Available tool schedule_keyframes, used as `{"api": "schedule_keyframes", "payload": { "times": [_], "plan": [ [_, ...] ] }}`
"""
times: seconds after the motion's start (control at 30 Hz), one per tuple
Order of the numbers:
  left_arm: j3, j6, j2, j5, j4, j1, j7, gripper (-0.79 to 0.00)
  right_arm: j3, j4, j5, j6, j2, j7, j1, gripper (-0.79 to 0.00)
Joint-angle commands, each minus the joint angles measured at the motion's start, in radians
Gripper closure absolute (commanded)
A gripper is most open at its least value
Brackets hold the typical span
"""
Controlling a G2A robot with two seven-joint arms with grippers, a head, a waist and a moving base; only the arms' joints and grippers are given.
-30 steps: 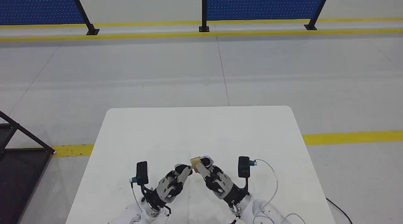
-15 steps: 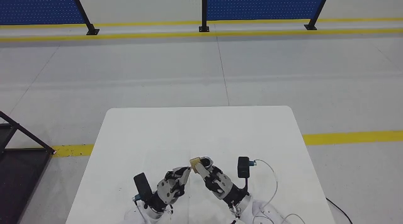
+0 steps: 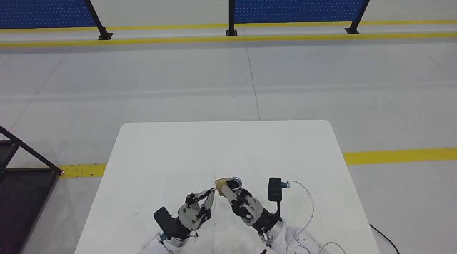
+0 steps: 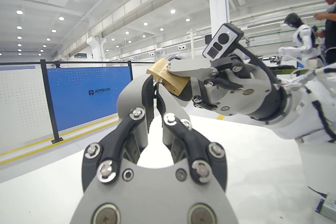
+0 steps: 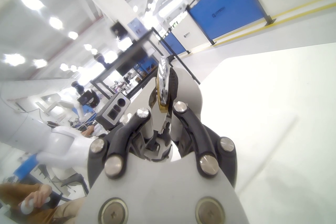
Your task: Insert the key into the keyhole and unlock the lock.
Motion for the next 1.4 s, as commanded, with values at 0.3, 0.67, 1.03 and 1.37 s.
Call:
{"api": "schedule_keyframes", "payload": {
  "times": [0.3, 0.67, 1.03, 1.37],
  "plan": [
    [0.003, 0.006, -0.009, -0.011, 0.0, 0.004, -0.002, -0.785, -0.002, 0.0, -0.001, 0.008, 0.001, -0.003, 0.003, 0.0],
    [-0.12, -0.533, 0.049, -0.235, -0.112, 0.117, -0.144, -0.785, 0.023, 0.013, 0.028, 0.024, 0.003, -0.013, 0.008, 0.0],
    [-0.502, -0.856, 0.142, -0.571, -0.235, 0.366, -0.406, -0.785, -0.113, 0.128, -0.035, 0.332, -0.03, 0.355, 0.173, 0.0],
    [-0.566, -0.858, 0.145, -0.594, -0.234, 0.408, -0.408, -0.785, -0.286, 0.271, -0.073, 0.467, -0.094, 0.509, 0.321, 0.0]
  ]
}}
